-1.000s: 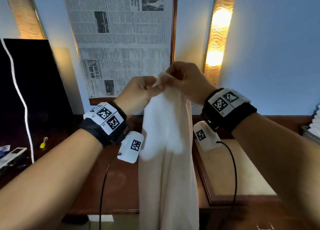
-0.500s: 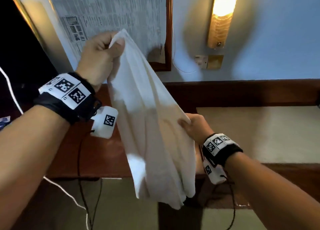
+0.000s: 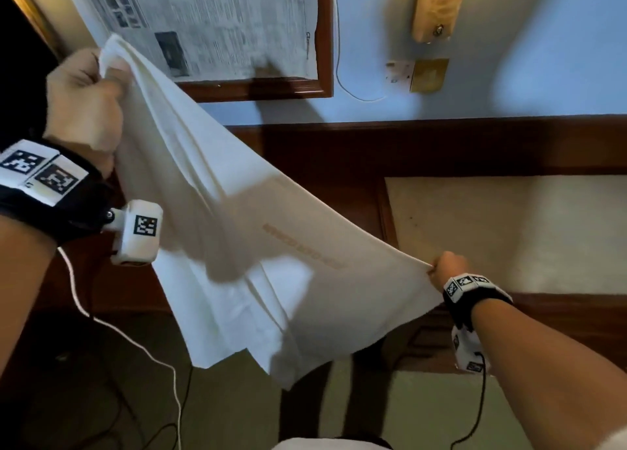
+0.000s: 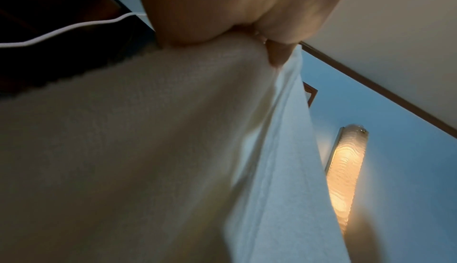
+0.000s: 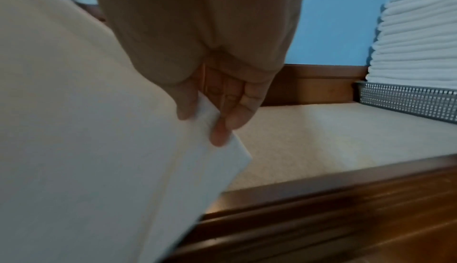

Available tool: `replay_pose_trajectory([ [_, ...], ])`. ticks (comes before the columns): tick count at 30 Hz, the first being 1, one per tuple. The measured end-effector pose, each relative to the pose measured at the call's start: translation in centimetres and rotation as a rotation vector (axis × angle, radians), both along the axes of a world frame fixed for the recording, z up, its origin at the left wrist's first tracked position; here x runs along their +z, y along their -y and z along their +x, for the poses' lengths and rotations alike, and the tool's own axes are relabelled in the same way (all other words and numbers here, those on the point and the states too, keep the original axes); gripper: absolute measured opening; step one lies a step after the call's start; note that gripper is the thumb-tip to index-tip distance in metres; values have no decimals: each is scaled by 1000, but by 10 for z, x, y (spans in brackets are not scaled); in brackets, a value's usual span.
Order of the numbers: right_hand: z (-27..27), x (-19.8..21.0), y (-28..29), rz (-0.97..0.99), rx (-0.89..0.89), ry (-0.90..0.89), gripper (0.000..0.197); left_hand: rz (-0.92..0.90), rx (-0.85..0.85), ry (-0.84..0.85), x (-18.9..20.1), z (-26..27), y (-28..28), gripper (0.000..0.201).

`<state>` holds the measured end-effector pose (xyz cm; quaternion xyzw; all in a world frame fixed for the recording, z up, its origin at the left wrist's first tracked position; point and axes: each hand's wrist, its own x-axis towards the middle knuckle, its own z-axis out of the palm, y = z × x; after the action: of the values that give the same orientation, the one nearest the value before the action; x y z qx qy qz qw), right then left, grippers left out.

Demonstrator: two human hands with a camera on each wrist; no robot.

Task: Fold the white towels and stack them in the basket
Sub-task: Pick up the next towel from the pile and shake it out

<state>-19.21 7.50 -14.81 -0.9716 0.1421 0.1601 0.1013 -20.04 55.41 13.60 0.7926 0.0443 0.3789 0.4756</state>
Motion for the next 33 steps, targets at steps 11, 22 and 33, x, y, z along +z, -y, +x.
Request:
replay_pose_trajectory([
  [11,-41,190,-239,987,532,728,21,422,-484,-203,-19,-26,60,23],
  [22,-76,177,-297,1130,369,603,30,434,-524,-129,-15,-46,0,31],
  [33,-159,-22,-186,527,-19,76,30,397,-428,-89,-21,-44,-78,28],
])
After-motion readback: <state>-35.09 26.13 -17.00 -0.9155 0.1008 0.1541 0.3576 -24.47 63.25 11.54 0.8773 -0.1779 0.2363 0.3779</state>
